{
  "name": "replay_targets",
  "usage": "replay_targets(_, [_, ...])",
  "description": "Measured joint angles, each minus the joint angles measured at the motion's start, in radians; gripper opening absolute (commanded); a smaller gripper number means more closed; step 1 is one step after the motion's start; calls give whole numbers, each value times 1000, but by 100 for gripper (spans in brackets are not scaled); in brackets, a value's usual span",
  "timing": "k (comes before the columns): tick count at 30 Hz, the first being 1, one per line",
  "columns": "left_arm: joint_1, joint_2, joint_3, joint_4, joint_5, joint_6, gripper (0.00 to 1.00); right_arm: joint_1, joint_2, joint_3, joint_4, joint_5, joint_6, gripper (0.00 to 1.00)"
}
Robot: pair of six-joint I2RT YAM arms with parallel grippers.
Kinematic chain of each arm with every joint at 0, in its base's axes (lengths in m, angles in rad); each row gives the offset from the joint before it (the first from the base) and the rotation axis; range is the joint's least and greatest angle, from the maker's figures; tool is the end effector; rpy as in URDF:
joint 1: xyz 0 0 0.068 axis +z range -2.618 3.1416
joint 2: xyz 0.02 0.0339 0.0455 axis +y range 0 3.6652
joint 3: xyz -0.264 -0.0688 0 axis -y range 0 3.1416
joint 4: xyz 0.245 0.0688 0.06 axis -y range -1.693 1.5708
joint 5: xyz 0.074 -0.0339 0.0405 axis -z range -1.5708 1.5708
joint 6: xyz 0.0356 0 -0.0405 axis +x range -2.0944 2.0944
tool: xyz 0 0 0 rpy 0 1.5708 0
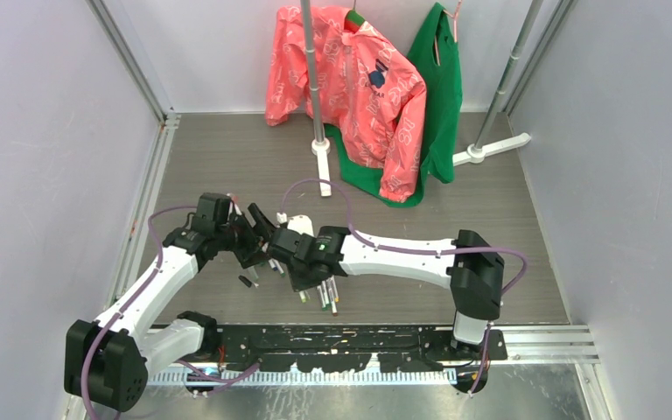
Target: Open the pen caps
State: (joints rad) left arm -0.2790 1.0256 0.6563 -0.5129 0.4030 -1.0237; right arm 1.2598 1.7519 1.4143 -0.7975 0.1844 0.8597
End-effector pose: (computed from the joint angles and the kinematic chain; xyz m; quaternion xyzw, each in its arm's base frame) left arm 0.1894 -0.0688 0.2243 -0.2726 0.8836 -0.3503 0.1488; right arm 0.1178 0.3451 0.2498 -0.1737 0.9568 0.1437 0.1837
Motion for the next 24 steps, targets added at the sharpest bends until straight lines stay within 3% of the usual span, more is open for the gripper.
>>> replay_targets(10, [0,-15,0,-1,1,13,62,-10,101,153,3,-51,-36,1])
replay_targets(24, [0,-29,9,-74,-73,71,36,-16,125,211,3,-82,-47,1])
